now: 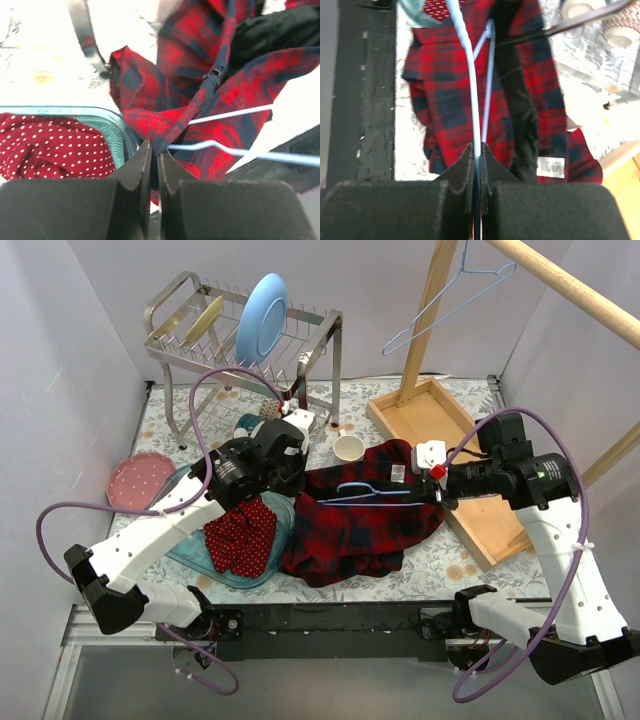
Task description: Place the skirt on the hanger
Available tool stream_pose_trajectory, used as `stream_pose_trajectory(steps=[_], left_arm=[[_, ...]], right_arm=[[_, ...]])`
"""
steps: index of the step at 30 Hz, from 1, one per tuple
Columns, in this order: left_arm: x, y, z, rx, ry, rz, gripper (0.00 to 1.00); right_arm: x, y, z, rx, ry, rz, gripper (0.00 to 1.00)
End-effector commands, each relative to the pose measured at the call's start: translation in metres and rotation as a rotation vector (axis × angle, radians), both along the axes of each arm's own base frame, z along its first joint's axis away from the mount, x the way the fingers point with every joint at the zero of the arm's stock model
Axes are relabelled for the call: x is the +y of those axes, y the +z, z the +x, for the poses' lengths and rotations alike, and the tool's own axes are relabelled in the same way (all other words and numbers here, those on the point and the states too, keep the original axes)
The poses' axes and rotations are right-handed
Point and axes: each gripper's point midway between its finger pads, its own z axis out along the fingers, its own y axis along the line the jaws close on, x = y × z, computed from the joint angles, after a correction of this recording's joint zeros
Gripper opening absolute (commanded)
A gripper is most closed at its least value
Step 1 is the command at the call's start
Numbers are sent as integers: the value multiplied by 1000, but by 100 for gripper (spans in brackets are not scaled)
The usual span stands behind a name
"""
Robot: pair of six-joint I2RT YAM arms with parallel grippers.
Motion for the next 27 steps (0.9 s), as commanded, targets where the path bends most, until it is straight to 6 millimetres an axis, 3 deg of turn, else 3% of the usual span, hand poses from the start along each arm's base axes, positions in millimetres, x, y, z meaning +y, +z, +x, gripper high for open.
stream_pose_trajectory(steps=[1,6,11,12,16,20,24,27], left_arm=[[-14,49,-12,-99,-113,-170,0],[-13,64,-37,-108,-200,-264,0],[-13,68,-41,-118,-186,-333,0],[-14,61,-42,-110,-183,-337,0],[-30,69,-45,-109,-215,-443,0],[-44,55,-46,-53,-238,-454,0],[-43,42,-44,-30,-223,-431,1],[-35,29,-48,3,-207,-382,19]], right_arm=[[8,10,31,-13,-68,28,1],[23,1,39,98,-24,75,1],[35,-8,37,176,13,136,1],[36,-8,35,183,11,150,1],[47,-17,26,251,40,175,1],[51,-11,29,242,37,206,1],[45,6,43,131,-23,225,1],[36,21,45,101,-47,270,1]])
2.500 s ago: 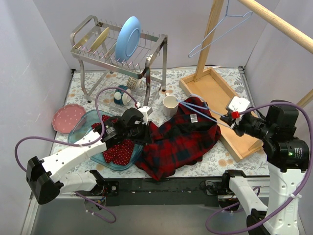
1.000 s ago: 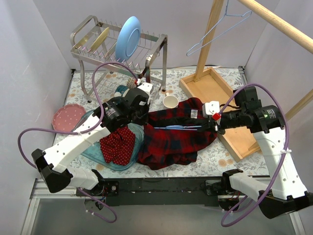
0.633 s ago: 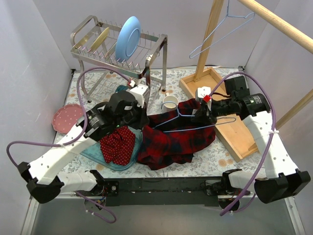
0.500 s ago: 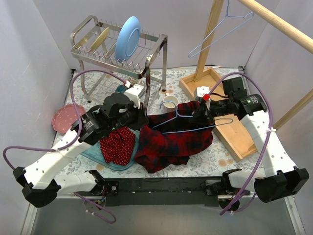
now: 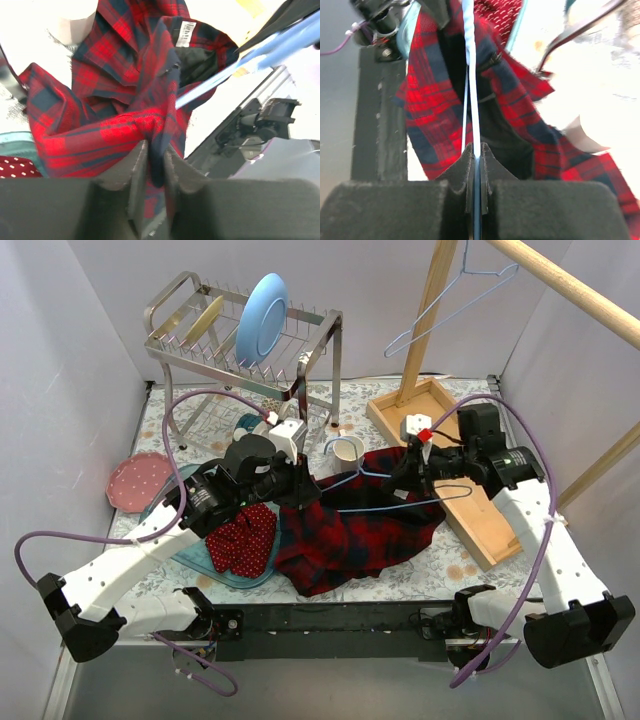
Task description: Place the skirt on the hanger
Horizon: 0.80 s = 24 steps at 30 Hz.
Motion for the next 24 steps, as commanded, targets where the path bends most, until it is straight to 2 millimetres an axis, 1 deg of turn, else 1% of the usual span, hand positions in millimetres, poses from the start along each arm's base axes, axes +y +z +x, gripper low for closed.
stream_pose_trajectory(steps=[1,2,3,4,5,7,8,11,12,13,15,16,17,18,19,20,21,22,23,24], left_arm=[[1,1,-10,17,-27,-15,25],[0,2,-12,17,-36,-19,31],[0,3,-12,15,-41,-23,39],[1,4,-13,13,-44,-21,54],[2,6,-13,2,-48,-13,59],[9,18,-10,-32,-28,-1,68],[13,23,-9,-55,-23,9,79],[27,38,-7,-152,-23,46,91],[30,43,-8,-174,-30,51,91],[39,49,-4,-221,-2,63,91],[45,54,-5,-322,-58,108,92],[49,52,-9,-370,-97,126,92],[52,47,-10,-407,-122,153,92],[54,47,-7,-479,-152,186,93],[58,35,-7,-502,-172,221,94],[55,28,-12,-522,-229,236,94],[56,23,-11,-542,-252,266,94],[58,12,-8,-559,-279,313,94],[58,8,-7,-565,-291,339,94],[58,-2,-6,-556,-316,370,94]], right_arm=[[-1,43,4,-131,-2,119,1],[1,41,2,-117,13,126,1],[3,35,0,-78,33,138,1],[4,33,1,-72,39,144,1],[5,30,0,-55,48,150,1],[6,21,1,-20,54,148,1],[7,19,2,-15,57,151,1],[8,14,3,-3,60,155,1],[8,12,3,1,60,153,1],[8,9,4,4,61,151,1],[9,4,6,15,64,148,1],[9,3,6,19,69,150,1],[10,1,8,13,76,150,1],[10,0,7,23,81,150,1],[10,0,6,31,91,150,1],[11,1,8,5,107,152,1],[11,0,5,29,115,153,1],[11,1,4,24,126,156,1],[11,2,5,4,142,160,1],[12,4,2,0,158,169,1]])
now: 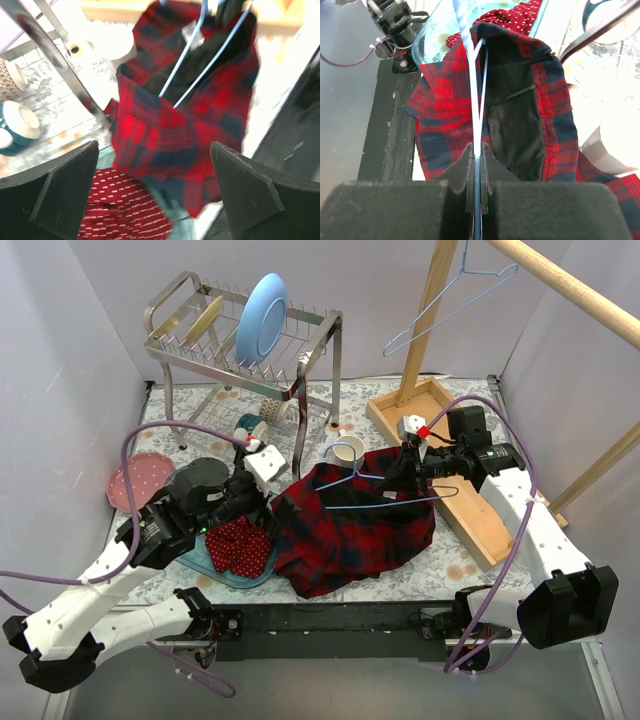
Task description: Place the skirt on the hanger
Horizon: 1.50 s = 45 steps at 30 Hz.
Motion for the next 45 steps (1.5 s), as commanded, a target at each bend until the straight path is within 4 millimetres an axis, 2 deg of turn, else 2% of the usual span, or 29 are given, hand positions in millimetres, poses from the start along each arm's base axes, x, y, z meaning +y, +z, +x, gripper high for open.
stream_pose_trajectory(steps=[1,8,11,16,17,26,27,30,31,35,40,43,45], left_arm=[[-2,-38,10,-108,-124,226,95],[-10,-79,9,-74,-205,303,93],[-12,-91,20,-80,-196,328,91],[-20,-82,24,-124,-228,269,85],[-22,-81,24,-131,-236,260,81],[-29,-92,24,-124,-288,230,75],[-30,-93,25,-119,-293,227,72],[-36,-99,25,-99,-322,215,53],[-38,-98,25,-99,-330,208,42],[-44,-100,21,-82,-367,177,32],[-48,-105,3,-41,-443,145,18],[-48,-104,-6,-34,-469,114,3],[-46,-103,-8,-34,-464,108,0]], right_arm=[[5,21,-10,-71,99,73,1],[11,25,-17,-110,156,101,1],[11,29,-20,-122,166,105,1],[11,32,-28,-133,185,120,1],[11,33,-30,-133,192,129,1],[10,40,-40,-153,221,154,1],[11,41,-40,-157,224,156,1],[11,42,-42,-158,232,158,1],[11,42,-43,-157,232,158,1],[11,42,-45,-162,237,161,1],[10,45,-46,-175,236,163,1],[10,45,-46,-175,238,166,1],[10,46,-46,-178,236,164,1]])
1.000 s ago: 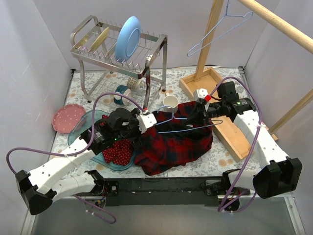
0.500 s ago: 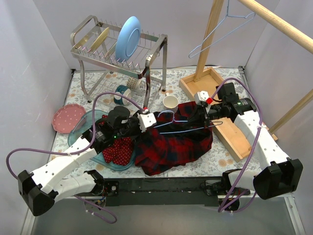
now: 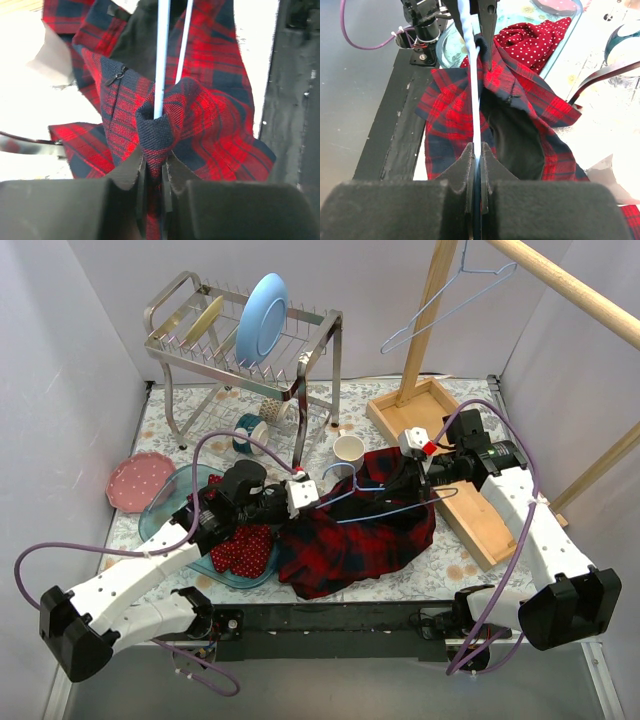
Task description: Place the skirt on the hanger
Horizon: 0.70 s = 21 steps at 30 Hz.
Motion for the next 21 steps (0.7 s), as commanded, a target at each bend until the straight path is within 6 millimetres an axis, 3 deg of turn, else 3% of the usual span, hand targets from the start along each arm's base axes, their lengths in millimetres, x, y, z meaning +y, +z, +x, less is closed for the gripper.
stream_pose_trajectory(steps=[1,6,8,9,10,12,13,15,17,19,20,21], left_arm=[[-3,12,-12,14,-37,-73,0],[8,30,-9,-46,32,-116,0],[12,37,-10,-63,49,-132,0],[13,39,-10,-66,54,-135,0],[14,41,-11,-69,56,-139,0],[17,42,-11,-72,69,-140,0],[18,40,-11,-69,74,-136,0],[20,34,-13,-66,76,-130,0],[22,34,-15,-73,74,-136,0],[24,33,-18,-81,74,-150,0],[25,33,-18,-82,80,-155,0],[26,32,-20,-80,81,-157,0]], right_arm=[[7,38,-17,-68,86,123,1],[6,31,-13,-42,43,93,1],[6,30,-5,-74,6,80,8],[5,26,-3,-57,-15,67,15],[5,27,-2,-52,-31,58,34],[2,25,6,-56,-86,20,46],[1,32,7,-56,-114,12,66],[-6,44,17,-100,-210,-16,89],[-17,53,32,-85,-352,-43,97],[-32,68,40,-60,-495,-38,99],[-51,71,59,-70,-635,-53,99],[-63,76,64,-69,-700,-51,99]])
